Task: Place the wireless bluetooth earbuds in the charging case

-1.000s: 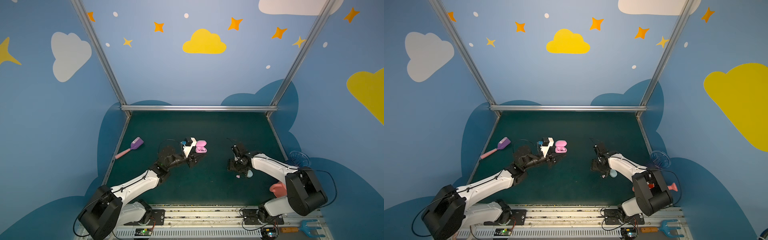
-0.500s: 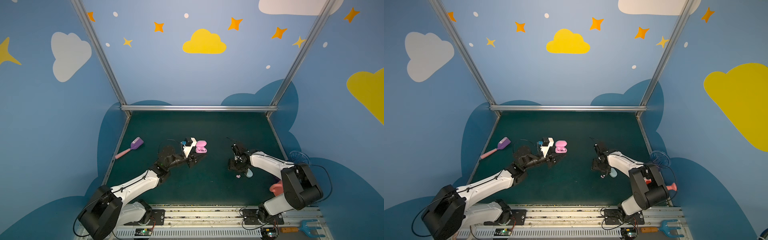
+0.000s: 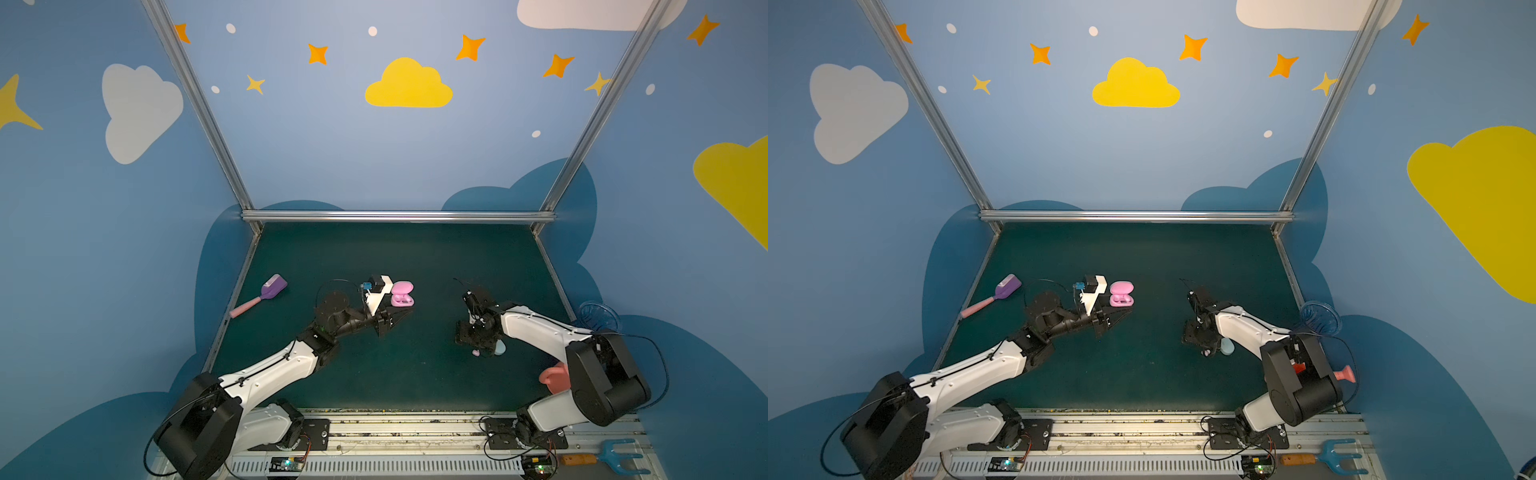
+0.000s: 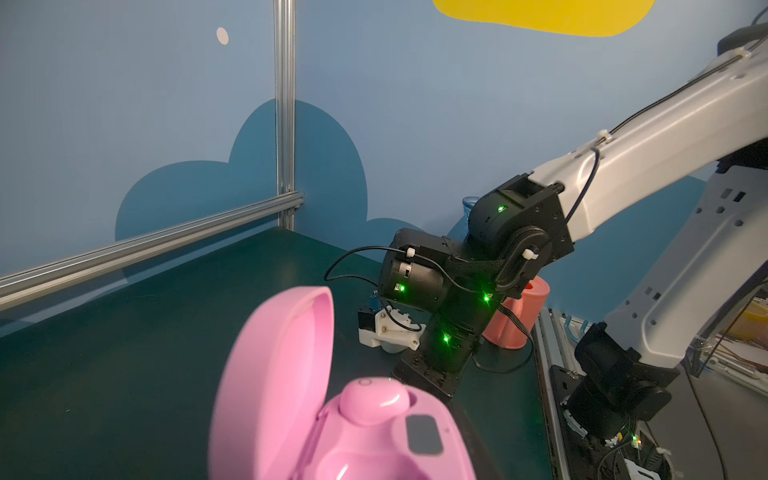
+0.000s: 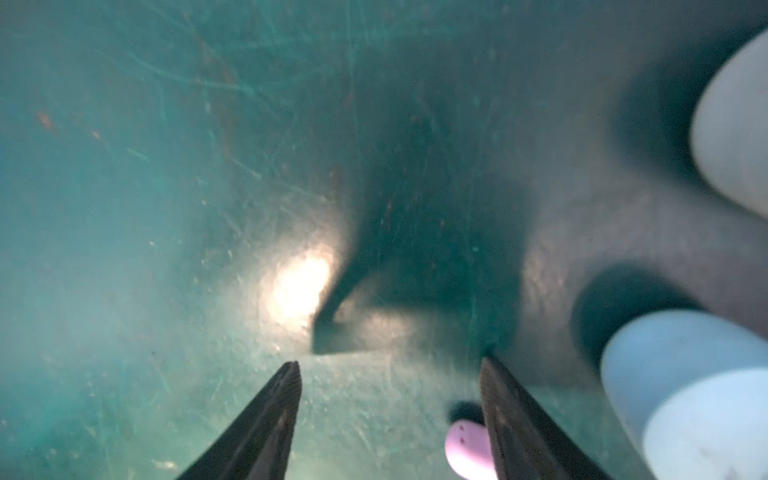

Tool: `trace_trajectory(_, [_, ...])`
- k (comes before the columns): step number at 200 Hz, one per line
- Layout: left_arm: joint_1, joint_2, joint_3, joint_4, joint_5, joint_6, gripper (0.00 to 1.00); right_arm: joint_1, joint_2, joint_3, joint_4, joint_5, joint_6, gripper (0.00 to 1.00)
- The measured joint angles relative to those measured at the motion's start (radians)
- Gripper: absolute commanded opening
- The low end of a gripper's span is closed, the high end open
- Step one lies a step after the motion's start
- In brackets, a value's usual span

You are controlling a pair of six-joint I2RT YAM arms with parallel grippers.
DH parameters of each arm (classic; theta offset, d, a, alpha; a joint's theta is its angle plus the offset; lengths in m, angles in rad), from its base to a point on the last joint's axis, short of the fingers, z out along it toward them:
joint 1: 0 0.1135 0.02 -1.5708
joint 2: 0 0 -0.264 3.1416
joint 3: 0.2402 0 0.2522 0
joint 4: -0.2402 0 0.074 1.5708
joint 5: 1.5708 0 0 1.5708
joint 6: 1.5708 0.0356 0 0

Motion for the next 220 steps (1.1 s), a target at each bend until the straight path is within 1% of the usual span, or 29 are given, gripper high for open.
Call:
trace_trajectory(92, [0.0,0.0,0.0,-0.001,0.004,-0.003,0.09,0.012,-0.06,-0.043,-0.096,0.004,0.038,0.7])
trace_trajectory(112, [0.0,0.0,0.0,-0.001,0.005,-0.003,0.09,0.012,-0.072,-0.044,-0.107,0.018,0.048,0.68])
trace_trajectory(123, [0.0,0.0,0.0,-0.002,0.004,-0.003,0.09,0.012,-0.075,-0.044,-0.109,0.024,0.057,0.65])
trace_trajectory(143, [0.0,-0.004,0.0,-0.005,0.004,-0.003,0.09,0.011,-0.075,-0.044,-0.109,0.035,0.068,0.51])
trace_trajectory(177, [0.0,-0.012,0.0,-0.005,0.004,-0.003,0.09,0.005,-0.068,-0.044,-0.109,0.052,0.072,0.41])
trace_trajectory(199, [0.0,-0.014,0.0,-0.005,0.004,-0.003,0.09,0.002,-0.055,-0.043,-0.109,0.06,0.068,0.38])
trace_trajectory(210, [0.0,-0.015,0.0,-0.006,0.004,-0.003,0.09,-0.001,-0.05,-0.043,-0.109,0.063,0.066,0.34])
trace_trajectory(220, [0.0,-0.017,0.0,-0.006,0.004,-0.003,0.09,-0.003,-0.047,-0.043,-0.111,0.066,0.064,0.31])
